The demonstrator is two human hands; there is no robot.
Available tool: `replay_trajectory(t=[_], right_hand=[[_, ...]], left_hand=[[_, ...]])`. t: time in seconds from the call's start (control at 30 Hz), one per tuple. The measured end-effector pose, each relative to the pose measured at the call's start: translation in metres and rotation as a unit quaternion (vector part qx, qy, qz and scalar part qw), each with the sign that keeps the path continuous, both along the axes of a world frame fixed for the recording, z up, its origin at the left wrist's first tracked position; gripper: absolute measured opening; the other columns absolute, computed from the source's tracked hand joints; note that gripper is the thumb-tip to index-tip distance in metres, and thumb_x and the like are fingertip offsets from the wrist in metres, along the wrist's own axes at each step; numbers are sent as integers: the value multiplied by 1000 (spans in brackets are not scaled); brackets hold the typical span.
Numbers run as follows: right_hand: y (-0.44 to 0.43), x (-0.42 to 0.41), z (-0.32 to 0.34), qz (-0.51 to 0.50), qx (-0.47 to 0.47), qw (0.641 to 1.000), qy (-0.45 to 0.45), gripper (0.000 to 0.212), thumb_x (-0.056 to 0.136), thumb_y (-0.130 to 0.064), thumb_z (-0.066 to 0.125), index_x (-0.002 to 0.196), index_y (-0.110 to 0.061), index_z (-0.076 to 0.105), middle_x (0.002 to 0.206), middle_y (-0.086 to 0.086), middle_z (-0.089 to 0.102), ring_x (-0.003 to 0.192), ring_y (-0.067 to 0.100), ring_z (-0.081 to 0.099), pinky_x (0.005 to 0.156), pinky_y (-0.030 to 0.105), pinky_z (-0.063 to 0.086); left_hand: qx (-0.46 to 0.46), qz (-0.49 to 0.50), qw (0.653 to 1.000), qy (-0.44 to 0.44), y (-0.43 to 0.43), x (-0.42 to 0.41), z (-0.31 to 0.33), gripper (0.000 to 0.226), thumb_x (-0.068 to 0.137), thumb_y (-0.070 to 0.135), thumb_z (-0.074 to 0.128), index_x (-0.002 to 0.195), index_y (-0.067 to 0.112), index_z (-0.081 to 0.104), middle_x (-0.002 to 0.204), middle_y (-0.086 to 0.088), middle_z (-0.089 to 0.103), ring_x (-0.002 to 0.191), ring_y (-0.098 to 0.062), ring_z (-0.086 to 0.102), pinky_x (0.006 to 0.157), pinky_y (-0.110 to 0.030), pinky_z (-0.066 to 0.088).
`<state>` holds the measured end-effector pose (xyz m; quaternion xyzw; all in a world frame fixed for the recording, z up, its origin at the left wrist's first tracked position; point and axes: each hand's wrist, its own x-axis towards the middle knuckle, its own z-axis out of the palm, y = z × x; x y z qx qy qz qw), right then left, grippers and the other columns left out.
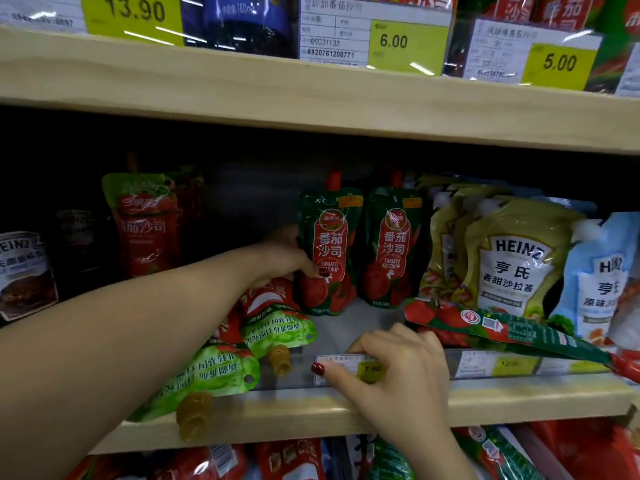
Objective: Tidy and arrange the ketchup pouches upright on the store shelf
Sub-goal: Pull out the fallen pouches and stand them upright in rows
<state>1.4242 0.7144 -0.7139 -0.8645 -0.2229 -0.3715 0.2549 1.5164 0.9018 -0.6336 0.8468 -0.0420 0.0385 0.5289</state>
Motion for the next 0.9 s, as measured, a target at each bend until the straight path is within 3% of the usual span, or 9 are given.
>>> replay_trajectory(t=[0.2,0.33,0.43,0.57,0.7,0.9], right_hand=[[0,1,-1,-3,-7,1000,-6,47,67,-74,53,52,-29,57,49,-16,51,56,6,46,59,29,32],[1,1,-2,2,-6,1000,-7,47,68,-73,53,52,-29,56,49,-15,51,57,6,45,58,30,33],[0,2,-2,3,-4,1000,-10,46,68,-73,54,52,-29,57,50,-16,51,57,7,45,58,30,33],[0,2,-3,1,-3,1000,-13,47,69,-73,52,52,-29,56,50,-16,50,57,6,45,58,29,33],[0,1,-3,-1,-5,1000,-17,46,69,-73,52,52,-30,55,50,-16,50,57,5,43,58,28,31],[0,2,-5,6,-4,1000,-21,46,70,-72,53,53,-30,54,50,-15,50,57,6,44,58,29,32]], left_hand=[[3,-3,1000,-4,6,12,0,47,70,-5,72,83,34,51,86,10,58,80,-6,54,57,-24,46],[11,-10,1000,5,9,18,-1,48,70,-4,73,95,31,52,95,8,59,95,-16,56,67,-29,49],[8,-11,1000,-1,10,18,-2,48,68,-3,74,92,33,53,93,9,60,93,-14,56,66,-27,48],[-51,8,999,2,12,19,-2,41,69,9,78,98,28,56,99,5,63,96,-16,58,81,-37,50],[-88,26,996,-5,13,19,-3,36,72,14,76,100,26,58,98,2,65,94,-17,61,72,-32,51],[-83,37,996,-4,10,16,-2,38,73,14,75,104,25,57,96,3,62,97,-20,58,76,-35,49]])
